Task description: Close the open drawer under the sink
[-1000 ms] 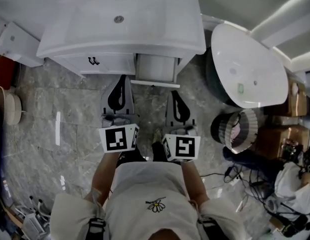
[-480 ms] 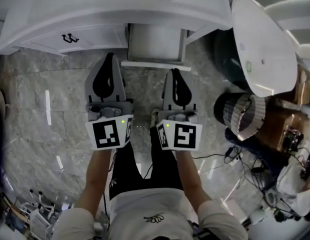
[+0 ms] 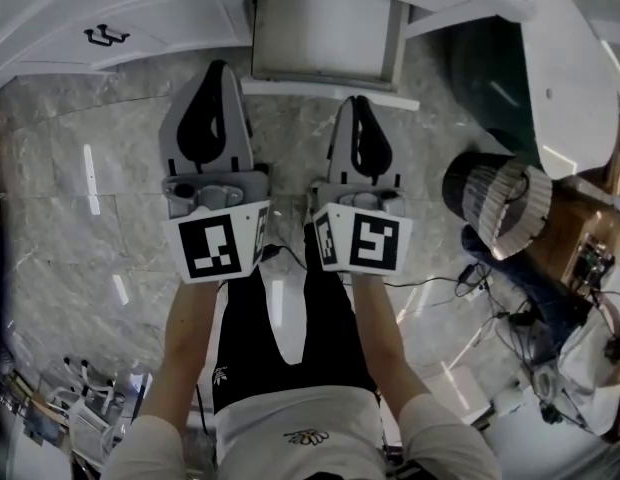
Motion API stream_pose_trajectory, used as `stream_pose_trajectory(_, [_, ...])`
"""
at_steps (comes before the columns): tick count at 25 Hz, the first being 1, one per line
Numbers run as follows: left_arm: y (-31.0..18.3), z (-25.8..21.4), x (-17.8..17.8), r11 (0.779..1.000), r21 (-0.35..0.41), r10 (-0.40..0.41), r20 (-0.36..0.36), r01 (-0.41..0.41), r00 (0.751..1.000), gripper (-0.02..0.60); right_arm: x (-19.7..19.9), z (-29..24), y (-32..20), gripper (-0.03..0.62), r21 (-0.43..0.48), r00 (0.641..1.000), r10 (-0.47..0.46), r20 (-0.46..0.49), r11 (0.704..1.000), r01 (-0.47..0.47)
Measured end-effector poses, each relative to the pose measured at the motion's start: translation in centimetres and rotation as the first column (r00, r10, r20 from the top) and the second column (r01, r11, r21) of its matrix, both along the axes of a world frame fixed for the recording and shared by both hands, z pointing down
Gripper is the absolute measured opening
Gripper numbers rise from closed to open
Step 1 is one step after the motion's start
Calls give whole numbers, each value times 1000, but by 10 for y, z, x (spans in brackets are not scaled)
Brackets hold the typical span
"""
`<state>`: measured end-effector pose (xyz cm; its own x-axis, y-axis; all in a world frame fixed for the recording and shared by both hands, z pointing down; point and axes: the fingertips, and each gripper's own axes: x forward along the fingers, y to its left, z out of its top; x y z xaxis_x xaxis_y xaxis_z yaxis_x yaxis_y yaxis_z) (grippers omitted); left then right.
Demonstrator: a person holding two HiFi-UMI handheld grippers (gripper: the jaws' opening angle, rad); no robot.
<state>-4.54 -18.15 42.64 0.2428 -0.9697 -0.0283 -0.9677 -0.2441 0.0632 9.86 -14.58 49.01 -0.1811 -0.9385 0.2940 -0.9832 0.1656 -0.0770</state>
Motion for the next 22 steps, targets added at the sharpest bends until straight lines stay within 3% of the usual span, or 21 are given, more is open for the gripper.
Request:
stream_pose_trajectory(18, [8,68,-30,996,-76,-42,4,42,999,21,-21,103,17,35,-154,997,-27,-72,988,15])
stream_pose_trajectory(22, [11,75,-32,995,-89,-36,9,36,999,21,-23,123,16,114,-202,998,-27,-57,979,15])
